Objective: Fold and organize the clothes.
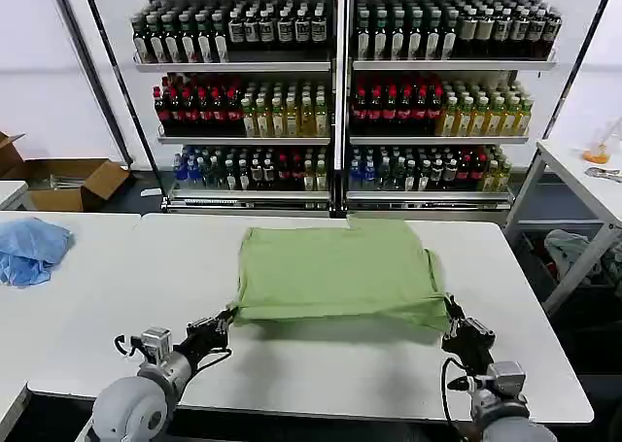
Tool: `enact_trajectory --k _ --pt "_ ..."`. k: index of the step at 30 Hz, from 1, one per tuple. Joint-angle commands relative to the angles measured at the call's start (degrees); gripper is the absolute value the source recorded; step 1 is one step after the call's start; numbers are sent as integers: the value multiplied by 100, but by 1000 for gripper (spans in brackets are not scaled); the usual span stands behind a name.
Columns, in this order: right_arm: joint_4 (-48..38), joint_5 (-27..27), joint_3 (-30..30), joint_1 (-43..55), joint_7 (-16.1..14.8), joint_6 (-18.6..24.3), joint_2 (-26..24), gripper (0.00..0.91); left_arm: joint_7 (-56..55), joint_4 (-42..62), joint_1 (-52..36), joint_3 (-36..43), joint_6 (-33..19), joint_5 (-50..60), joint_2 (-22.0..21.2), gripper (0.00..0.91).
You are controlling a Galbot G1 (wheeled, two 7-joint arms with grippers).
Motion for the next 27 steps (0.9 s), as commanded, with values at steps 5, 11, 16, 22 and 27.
enact_trajectory --k 5,11,16,22,27 --pt "-998 -10 -407 807 -30 -132 -83 0 -15 863 -668 381 -118 420 -286 30" --pt "-1262 -96 -512 893 -24 -116 22 0 -177 1117 -831 515 -391 538 -395 30" --pt "-1274 -126 -558 901 -14 -117 115 0 -293 1235 -952 589 -519 548 -526 50" --pt "-1284 -159 -607 902 -8 -117 126 0 -364 1344 -1080 655 -615 547 -607 60" --pt "-1316 -166 -601 932 32 -147 158 766 -384 1416 -1121 688 -648 610 -640 796"
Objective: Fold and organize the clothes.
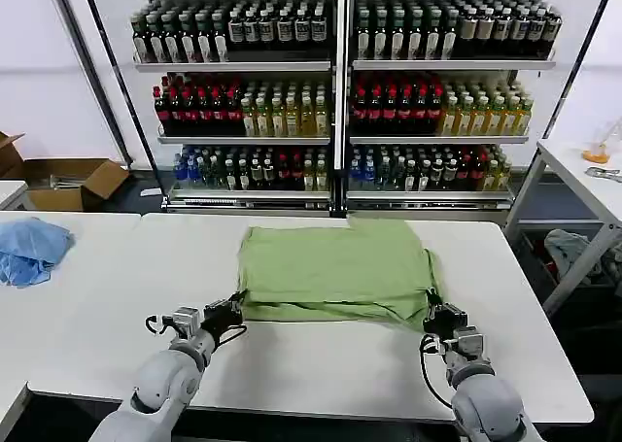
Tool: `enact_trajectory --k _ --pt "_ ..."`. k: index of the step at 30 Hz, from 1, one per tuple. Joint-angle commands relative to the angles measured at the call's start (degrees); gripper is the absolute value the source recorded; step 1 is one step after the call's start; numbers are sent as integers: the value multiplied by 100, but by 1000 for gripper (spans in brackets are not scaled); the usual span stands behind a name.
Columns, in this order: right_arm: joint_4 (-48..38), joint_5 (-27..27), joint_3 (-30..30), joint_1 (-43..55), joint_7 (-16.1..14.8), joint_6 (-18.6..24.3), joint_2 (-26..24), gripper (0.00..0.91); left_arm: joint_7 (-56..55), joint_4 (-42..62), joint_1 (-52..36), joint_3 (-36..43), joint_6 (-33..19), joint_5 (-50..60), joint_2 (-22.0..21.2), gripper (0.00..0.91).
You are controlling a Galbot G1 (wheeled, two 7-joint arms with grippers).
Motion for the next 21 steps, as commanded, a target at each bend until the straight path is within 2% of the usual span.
enact_trajectory --k 1,6,12,17,21 --pt "-140 -23 -48 82 6 -68 18 907 -70 223 -152 70 -114 134 -92 907" --pt "33 -52 7 -34 -66 -125 7 907 -73 106 29 33 -103 252 -58 907" --pt "639 -82 423 -700 -88 45 18 907 -153 -484 507 -152 -142 432 -28 907" --pt "1214 -109 738 -1202 -61 -33 143 907 -211 -788 869 -296 -185 474 -22 907" --pt "1295 -116 881 -1533 13 -93 213 907 -211 -839 1075 -347 -178 472 -75 907"
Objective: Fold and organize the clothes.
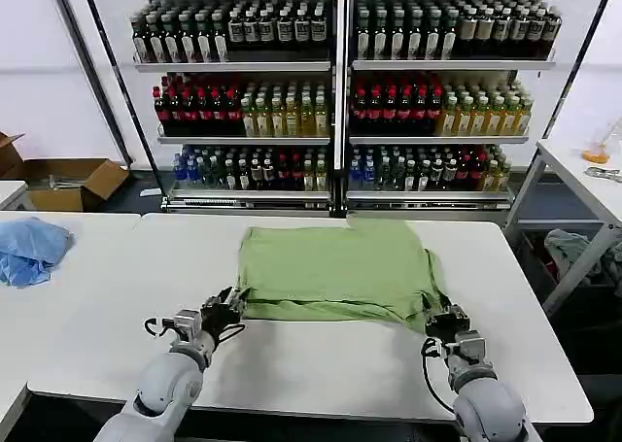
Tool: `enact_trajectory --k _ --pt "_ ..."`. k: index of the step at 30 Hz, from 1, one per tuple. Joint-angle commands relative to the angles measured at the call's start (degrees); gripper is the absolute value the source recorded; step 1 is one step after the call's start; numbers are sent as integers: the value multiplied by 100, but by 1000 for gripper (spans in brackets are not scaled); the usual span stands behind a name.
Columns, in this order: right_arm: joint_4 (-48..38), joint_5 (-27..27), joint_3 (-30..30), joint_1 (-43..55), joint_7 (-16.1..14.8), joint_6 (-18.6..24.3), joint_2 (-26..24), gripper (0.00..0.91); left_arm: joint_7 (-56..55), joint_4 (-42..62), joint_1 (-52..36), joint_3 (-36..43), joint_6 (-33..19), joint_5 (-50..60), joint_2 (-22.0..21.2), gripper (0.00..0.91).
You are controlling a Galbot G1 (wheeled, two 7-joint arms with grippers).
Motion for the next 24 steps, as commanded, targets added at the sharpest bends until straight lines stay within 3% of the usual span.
enact_trajectory --k 1,8,9,10,11,12,13,14,15,16,24 --pt "534 3 402 -811 60 -45 100 907 -34 -410 644 -130 -17 101 -71 907" --pt "217 200 352 -799 167 -79 260 907 -72 -166 555 -77 78 93 -129 897" --pt "168 228 321 -769 179 -76 272 907 -84 -136 539 -74 83 92 -132 786" --pt "107 277 287 -713 198 -75 289 907 -96 -101 504 -66 86 82 -138 564" --pt "62 305 256 -680 213 -75 308 907 -105 -77 482 -61 87 76 -141 564" --pt "41 314 234 -647 220 -77 315 756 -107 -70 471 -57 85 68 -144 312" --pt "-20 370 175 -581 230 -76 328 645 -110 -60 452 -46 80 55 -146 252" --pt "-36 405 157 -561 232 -74 329 212 -109 -57 433 -33 75 29 -144 161" --pt "-60 462 126 -527 235 -70 329 212 -108 -56 422 -26 70 15 -145 111" --pt "-95 567 95 -489 237 -69 331 0 -103 -55 399 -19 64 -28 -144 91" --pt "-323 810 -50 -283 205 -82 303 0 -83 44 293 13 66 -263 -159 81"
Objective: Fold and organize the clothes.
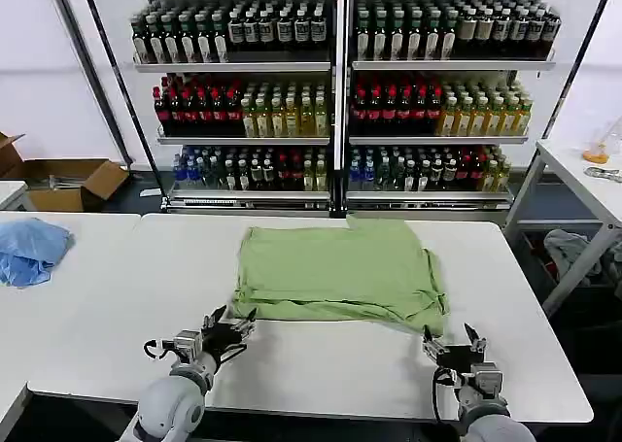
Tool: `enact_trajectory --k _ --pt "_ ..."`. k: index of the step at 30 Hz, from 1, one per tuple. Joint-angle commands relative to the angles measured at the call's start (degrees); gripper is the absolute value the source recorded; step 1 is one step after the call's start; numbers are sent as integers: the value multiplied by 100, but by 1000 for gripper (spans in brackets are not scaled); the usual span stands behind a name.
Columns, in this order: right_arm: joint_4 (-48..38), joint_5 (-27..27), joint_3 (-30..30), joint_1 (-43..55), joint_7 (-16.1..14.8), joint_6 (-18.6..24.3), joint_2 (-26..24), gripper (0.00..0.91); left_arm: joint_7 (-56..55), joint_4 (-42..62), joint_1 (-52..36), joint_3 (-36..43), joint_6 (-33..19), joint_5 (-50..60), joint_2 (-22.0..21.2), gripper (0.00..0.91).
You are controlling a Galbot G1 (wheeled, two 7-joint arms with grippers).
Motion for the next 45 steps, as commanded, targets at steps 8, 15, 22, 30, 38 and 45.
enact_trajectory --k 8,15,22,30,38,45 --pt "-370 374 -178 306 -113 0 -75 0 56 170 -98 -14 11 -432 -9 81" --pt "-366 472 -130 332 -184 11 -175 0 95 255 -172 -44 11 -652 -4 81" --pt "-125 549 30 125 -254 33 -316 0 135 123 -130 -101 32 -895 53 81" --pt "440 565 191 -289 -267 1 -376 0 182 -313 127 -210 77 -1144 210 71" --pt "992 504 451 -1000 -269 -19 -377 0 215 -767 640 -352 148 -1285 476 60" --pt "1553 339 768 -1850 -310 -5 -409 0 281 -1282 1288 -486 220 -1287 734 50"
